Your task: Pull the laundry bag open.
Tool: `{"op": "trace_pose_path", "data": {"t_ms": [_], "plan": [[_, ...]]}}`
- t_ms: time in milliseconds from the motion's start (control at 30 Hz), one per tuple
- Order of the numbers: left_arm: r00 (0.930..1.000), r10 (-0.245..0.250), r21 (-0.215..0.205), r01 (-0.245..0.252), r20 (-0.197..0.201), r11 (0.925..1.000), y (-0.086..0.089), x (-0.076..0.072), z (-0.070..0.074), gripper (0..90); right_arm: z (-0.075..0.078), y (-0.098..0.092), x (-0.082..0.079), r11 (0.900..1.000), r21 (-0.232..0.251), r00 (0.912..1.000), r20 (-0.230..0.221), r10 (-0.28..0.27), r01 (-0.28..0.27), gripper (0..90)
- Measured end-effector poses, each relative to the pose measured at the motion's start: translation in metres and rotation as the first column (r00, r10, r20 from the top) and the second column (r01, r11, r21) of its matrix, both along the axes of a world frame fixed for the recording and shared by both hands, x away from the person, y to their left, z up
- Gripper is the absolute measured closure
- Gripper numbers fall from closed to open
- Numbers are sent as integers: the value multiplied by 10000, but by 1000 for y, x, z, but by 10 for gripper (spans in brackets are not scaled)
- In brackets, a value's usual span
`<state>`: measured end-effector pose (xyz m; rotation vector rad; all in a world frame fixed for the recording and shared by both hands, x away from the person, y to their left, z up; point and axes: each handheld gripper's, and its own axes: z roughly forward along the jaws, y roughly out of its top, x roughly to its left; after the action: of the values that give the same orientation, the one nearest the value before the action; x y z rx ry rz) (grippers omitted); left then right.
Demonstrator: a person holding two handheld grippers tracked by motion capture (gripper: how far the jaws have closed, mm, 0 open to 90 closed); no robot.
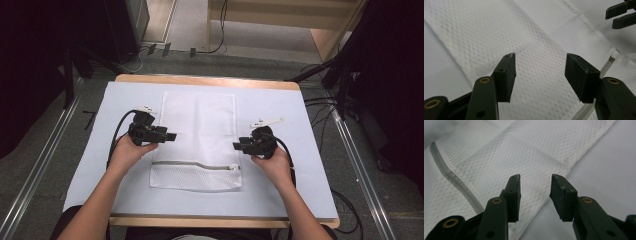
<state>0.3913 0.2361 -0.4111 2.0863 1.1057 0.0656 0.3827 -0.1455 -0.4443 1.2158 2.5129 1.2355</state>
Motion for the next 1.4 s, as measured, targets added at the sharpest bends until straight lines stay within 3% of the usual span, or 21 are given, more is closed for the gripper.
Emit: {"op": "trace_pose_path", "data": {"t_ms": [433,600,733,833,1100,1400], "plan": [[9985,-546,62,545,104,9985,-21,-5,7,427,-5,-4,-21,9995,-196,9996,-165,231,-235,692],[9983,-581,150,580,103,9982,-30,-9,7,428,-9,-5,-26,9984,-409,9985,-418,365,-382,762],[9963,-833,136,830,220,9965,-38,-14,5,428,-10,-3,-29,9978,-454,9976,-532,450,-474,870],[9956,-901,320,892,276,9955,-42,-15,2,428,-11,-2,-29,9981,-297,9963,-677,526,-547,887],[9948,-979,296,971,271,9948,-48,-18,-1,430,-20,1,-30,9969,-294,9918,-1072,693,-729,900],[9895,-1411,300,1401,322,9897,-61,-20,0,430,-24,5,-35,9953,-376,9898,-1148,844,-893,900]]}}
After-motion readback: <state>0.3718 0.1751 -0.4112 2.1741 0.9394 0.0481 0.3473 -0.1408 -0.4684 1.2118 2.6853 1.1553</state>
